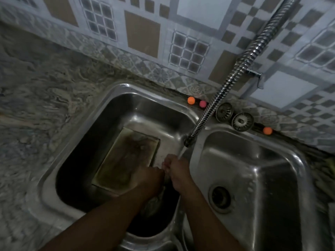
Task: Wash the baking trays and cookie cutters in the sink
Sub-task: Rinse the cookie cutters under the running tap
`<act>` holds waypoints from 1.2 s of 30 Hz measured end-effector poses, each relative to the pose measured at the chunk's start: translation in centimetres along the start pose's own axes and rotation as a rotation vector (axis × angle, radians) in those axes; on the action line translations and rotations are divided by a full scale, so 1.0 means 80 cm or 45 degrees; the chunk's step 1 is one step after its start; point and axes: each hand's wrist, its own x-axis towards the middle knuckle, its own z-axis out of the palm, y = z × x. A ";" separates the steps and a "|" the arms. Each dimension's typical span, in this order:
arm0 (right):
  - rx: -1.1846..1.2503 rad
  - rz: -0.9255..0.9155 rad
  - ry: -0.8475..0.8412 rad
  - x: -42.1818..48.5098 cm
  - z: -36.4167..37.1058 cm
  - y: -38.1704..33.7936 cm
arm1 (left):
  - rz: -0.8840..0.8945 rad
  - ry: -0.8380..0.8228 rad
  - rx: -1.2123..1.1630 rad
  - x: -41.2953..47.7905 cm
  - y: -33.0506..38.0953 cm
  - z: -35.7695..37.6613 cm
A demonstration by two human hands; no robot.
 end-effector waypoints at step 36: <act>0.039 -0.627 -0.062 -0.118 -0.047 -0.076 | -0.166 0.169 -2.397 -0.038 0.012 -0.146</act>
